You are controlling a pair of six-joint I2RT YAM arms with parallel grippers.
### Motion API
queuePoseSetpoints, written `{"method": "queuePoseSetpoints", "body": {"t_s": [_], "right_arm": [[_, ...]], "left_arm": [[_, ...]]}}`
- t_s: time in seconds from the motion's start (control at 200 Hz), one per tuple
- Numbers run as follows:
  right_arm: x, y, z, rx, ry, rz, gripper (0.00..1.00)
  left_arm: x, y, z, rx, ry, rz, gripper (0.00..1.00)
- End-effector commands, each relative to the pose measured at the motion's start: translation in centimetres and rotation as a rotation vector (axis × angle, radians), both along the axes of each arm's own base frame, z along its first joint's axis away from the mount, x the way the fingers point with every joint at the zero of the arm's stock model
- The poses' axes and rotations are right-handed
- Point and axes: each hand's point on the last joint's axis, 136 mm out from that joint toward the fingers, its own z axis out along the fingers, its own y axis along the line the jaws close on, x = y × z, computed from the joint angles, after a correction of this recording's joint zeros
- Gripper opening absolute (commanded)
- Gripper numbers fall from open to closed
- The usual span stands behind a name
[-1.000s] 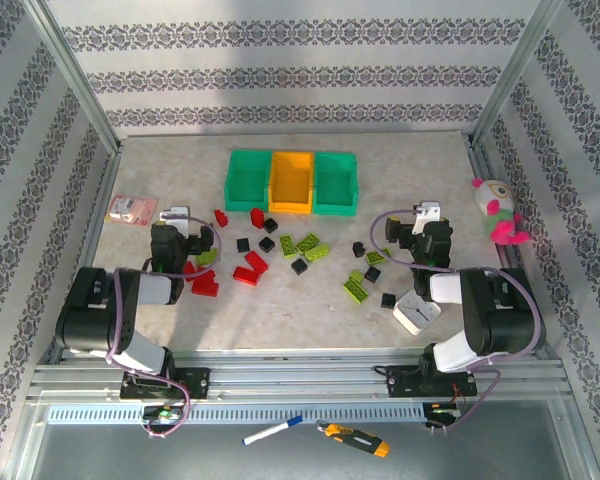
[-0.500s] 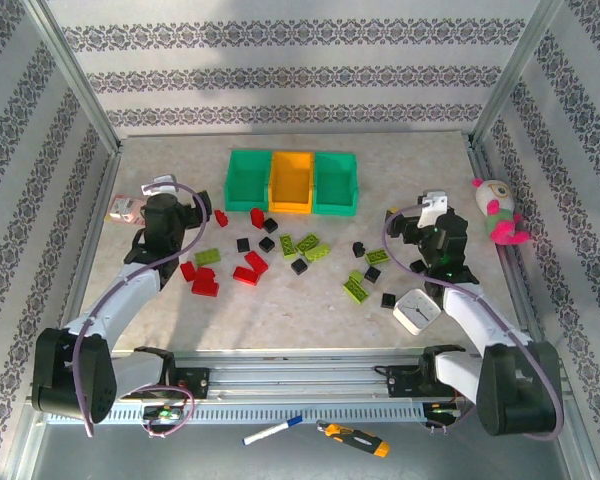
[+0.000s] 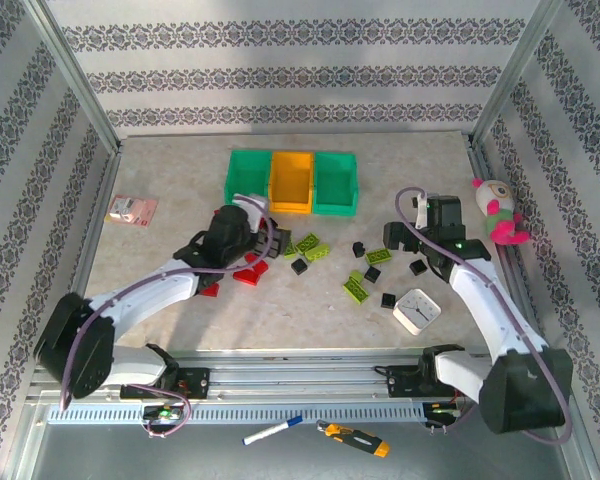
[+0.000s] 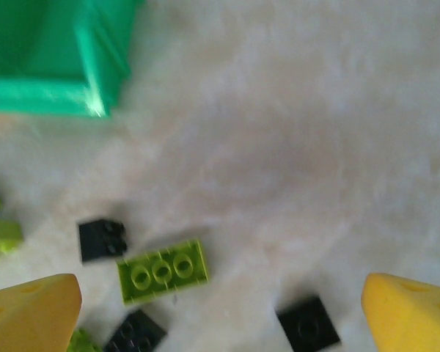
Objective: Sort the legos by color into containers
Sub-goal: Pick up the lego from the middle-right of the table.
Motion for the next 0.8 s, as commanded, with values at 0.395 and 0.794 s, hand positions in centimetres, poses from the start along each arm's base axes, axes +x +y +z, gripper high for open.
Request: {"method": "queuePoseSetpoints", "body": {"t_s": [0.395, 0.794], "right_arm": [[-3.3, -3.6, -7.9, 0.073, 0.468, -0.315, 0.89], [-0.6, -4.1, -10.3, 0.378, 0.449, -0.729, 0.65]], "left_arm": [[-3.5, -13.4, 2.1, -0.013, -0.113, -0.484, 0.99], [-4.4, -14.8, 1.4, 0.019, -0.120, -0.542, 0.99]]}}
